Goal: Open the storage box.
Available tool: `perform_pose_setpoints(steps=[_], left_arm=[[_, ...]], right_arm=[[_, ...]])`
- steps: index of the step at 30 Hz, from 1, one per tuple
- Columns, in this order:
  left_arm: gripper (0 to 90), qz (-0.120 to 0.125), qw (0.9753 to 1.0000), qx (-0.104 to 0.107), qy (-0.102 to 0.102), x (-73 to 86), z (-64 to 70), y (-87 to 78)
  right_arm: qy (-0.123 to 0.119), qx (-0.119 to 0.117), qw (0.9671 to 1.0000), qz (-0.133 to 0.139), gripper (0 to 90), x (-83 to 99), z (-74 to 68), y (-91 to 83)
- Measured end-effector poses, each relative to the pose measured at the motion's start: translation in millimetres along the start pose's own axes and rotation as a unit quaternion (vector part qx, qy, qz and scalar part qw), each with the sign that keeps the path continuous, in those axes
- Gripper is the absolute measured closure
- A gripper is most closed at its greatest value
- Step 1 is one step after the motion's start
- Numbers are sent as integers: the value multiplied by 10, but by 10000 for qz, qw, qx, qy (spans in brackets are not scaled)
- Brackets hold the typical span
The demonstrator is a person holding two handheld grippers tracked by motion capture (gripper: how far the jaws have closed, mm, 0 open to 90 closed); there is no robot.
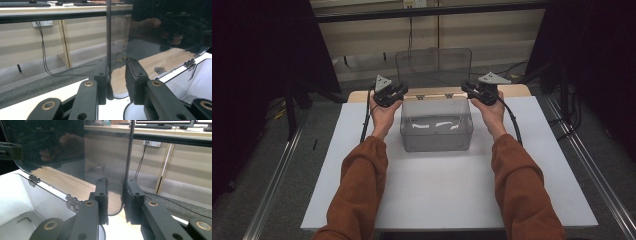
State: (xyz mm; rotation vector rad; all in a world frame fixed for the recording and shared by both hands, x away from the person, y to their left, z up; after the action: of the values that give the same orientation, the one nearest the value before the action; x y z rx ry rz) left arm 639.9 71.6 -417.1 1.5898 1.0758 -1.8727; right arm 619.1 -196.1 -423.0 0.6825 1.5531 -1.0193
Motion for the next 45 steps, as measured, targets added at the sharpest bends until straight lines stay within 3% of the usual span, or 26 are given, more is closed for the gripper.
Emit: perform_pose_setpoints(steps=[7, 14, 15, 19, 24, 28, 32, 38, 45], left_arm=[[717, -5, 10000, -14, -85, 9, -9, 26], [717, -11, 9996, -19, -280, 30, -5, 49], [716, -74, 9998, -24, -189, 41, -17, 46], [714, -191, 9997, -20, -140, 74, -23, 65], [681, -213, 9992, -13, -329, 60, 2, 91], [657, -274, 9988, -23, -411, 58, 1, 106], [659, -439, 9983, 9, -375, 46, -7, 101], [660, -472, 9974, 36, -546, 52, -18, 118], [662, -583, 9965, 63, -602, 56, -27, 130]], right_arm=[[-59, 11, 10000, -76, 745, -9, 4, 11], [51, 28, 9999, -139, 742, -11, 14, 35], [47, 33, 9999, -148, 741, -13, 14, 37], [53, 20, 9998, -188, 742, -17, 19, 41], [110, -10, 9997, -211, 740, -18, 30, 53], [314, -23, 9993, -218, 734, -15, 35, 66], [350, -5, 9991, -259, 731, -20, 35, 74], [340, 7, 9988, -360, 721, -22, 38, 84], [346, 17, 9985, -414, 711, -23, 45, 100]])
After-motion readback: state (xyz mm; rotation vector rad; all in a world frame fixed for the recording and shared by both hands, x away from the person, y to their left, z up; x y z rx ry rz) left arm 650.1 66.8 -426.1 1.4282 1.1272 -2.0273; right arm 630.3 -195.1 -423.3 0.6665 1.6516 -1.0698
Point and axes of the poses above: each handheld gripper's, and its own axes: y roughly forward along the jaws, x roughly out of its underside, z roughly to its right, the point moved 8 cm from there along y, roughly forward along the jaws, and after that the axes turned 1 degree about -z, right-handed, at the moved point
